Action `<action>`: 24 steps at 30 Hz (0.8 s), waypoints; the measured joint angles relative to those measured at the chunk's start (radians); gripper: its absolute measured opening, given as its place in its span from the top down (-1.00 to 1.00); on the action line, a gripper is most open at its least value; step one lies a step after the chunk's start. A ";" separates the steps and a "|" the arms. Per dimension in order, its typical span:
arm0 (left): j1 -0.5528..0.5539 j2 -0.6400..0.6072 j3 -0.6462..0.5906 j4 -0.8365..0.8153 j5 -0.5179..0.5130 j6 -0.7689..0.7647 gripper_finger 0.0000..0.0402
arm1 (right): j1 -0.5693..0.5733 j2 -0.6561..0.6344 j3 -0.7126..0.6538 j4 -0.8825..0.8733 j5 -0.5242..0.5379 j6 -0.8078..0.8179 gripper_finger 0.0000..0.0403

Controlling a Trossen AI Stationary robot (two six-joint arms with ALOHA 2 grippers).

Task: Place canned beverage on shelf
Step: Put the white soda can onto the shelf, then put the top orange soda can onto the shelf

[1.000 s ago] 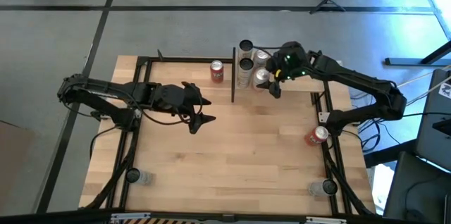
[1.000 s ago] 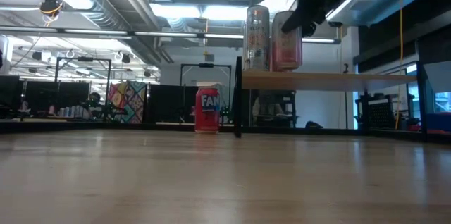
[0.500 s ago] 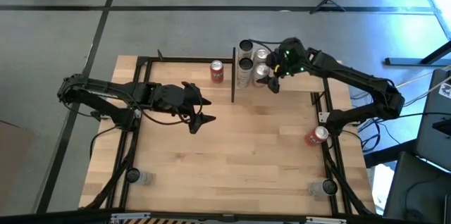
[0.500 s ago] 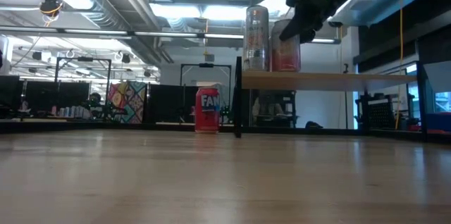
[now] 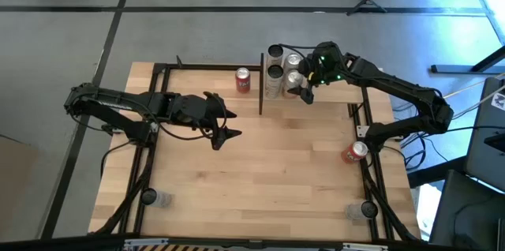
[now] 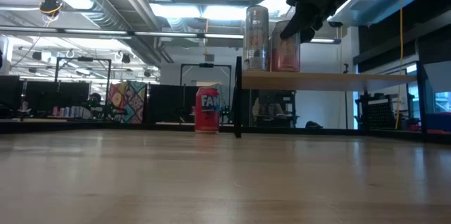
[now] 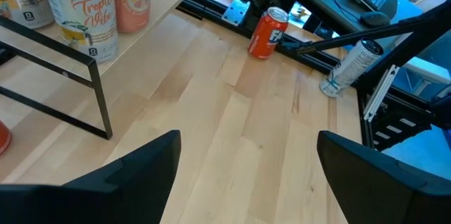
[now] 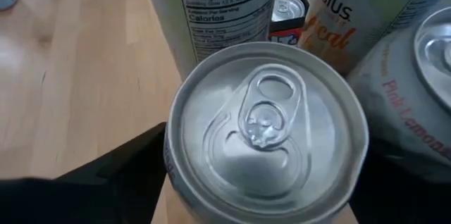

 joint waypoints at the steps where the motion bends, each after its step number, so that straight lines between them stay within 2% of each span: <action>1: 0.000 0.000 0.000 0.000 0.000 0.000 -0.64 | 0.000 -0.003 0.000 -0.001 0.005 0.000 -0.78; 8: 0.000 0.000 0.000 0.000 0.001 0.000 -0.64 | 0.000 -0.062 0.000 -0.002 0.045 -0.002 -0.80; 15: 0.000 0.000 0.000 0.000 0.001 0.000 -0.64 | 0.000 -0.179 0.008 -0.009 0.046 0.029 -0.80; 20: -0.001 0.000 0.000 0.001 -0.006 0.008 -0.64 | 0.018 -0.218 0.157 -0.120 0.052 0.081 -0.80; 24: 0.003 0.000 0.000 0.009 -0.066 0.008 -0.64 | 0.118 -0.211 0.297 -0.232 0.121 0.112 -0.80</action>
